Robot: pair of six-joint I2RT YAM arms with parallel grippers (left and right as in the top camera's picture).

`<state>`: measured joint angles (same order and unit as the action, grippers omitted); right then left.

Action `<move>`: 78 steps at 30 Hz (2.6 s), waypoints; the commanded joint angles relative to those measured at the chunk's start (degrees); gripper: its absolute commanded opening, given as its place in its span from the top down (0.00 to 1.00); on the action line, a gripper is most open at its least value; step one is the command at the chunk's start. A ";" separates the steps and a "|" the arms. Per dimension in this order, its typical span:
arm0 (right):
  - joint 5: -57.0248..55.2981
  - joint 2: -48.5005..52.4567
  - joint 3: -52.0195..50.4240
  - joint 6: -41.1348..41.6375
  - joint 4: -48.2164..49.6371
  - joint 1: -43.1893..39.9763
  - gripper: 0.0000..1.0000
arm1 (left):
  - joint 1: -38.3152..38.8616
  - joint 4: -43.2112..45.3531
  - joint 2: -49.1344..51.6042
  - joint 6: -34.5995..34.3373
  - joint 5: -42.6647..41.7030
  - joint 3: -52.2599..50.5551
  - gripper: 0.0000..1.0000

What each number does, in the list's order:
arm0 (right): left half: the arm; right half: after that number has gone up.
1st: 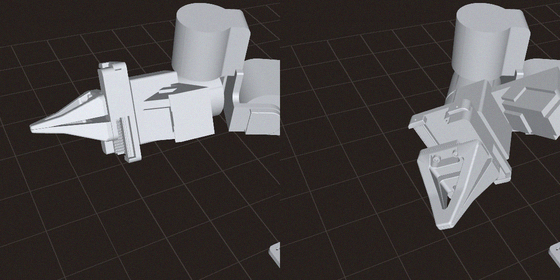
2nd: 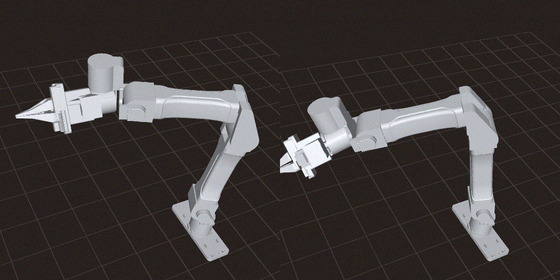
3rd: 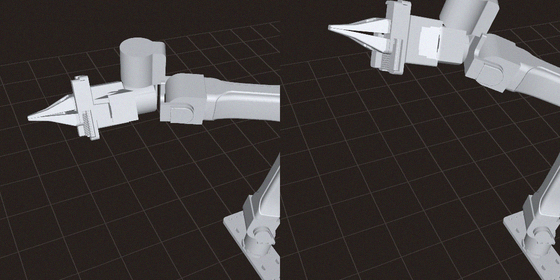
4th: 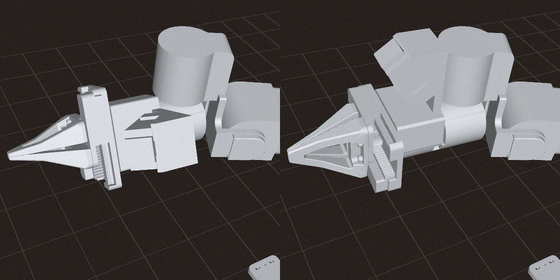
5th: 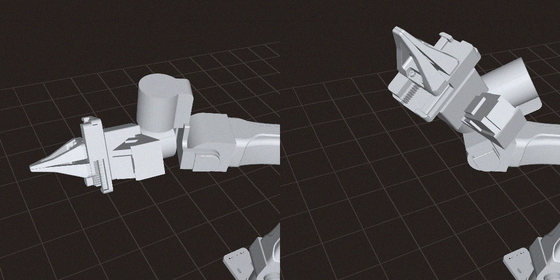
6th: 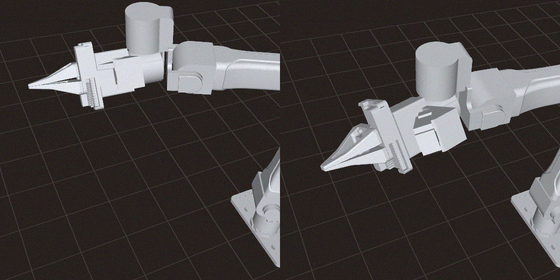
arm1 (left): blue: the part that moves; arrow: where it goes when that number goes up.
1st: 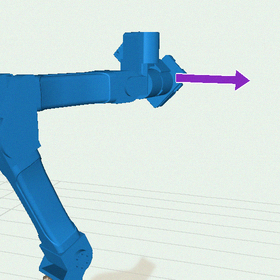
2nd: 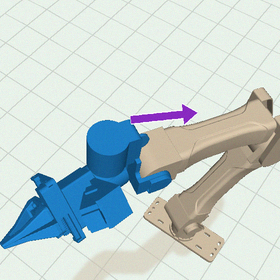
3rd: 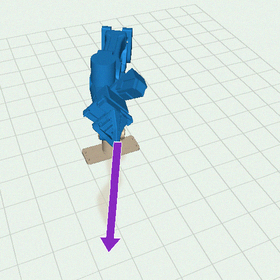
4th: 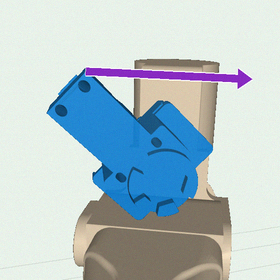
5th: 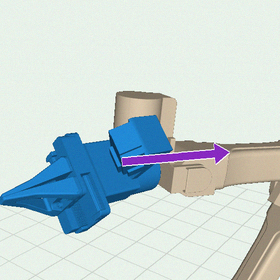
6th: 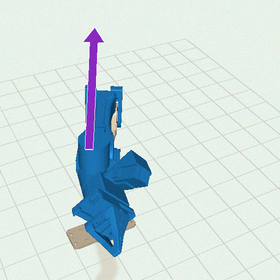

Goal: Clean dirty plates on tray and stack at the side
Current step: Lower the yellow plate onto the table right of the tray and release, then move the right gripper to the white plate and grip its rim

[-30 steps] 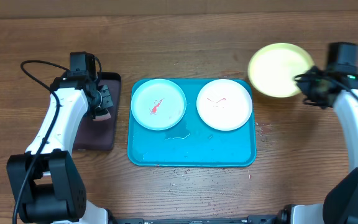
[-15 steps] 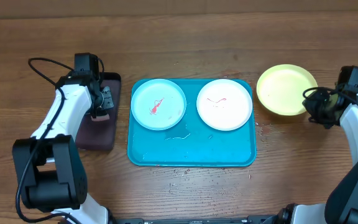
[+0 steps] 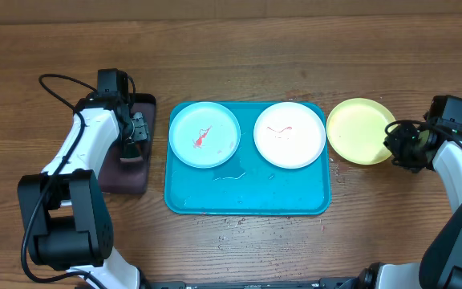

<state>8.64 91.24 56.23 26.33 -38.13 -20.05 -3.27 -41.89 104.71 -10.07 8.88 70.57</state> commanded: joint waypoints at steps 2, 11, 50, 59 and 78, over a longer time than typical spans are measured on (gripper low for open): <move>3.04 -0.46 -0.13 -4.13 0.37 1.95 0.58 | -0.26 0.59 0.46 0.39 0.74 0.68 0.23; 2.99 -0.46 -0.13 -10.10 2.16 10.67 0.53 | -0.26 3.23 1.33 -3.52 0.72 0.26 0.20; 3.02 -0.46 -0.13 -10.10 2.32 14.86 0.60 | -0.07 -2.93 5.16 -2.36 -2.58 1.64 0.21; 3.02 -0.46 -0.13 -10.10 1.73 14.86 0.61 | -0.07 -2.25 5.33 -2.34 -2.27 0.52 0.96; 1.99 -0.48 14.47 -19.10 -10.49 27.10 0.56 | -0.09 -8.00 2.45 -2.40 -3.06 6.40 0.32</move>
<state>10.83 91.24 68.31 11.25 -47.99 3.40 -3.46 -49.15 108.29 -12.95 8.05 76.09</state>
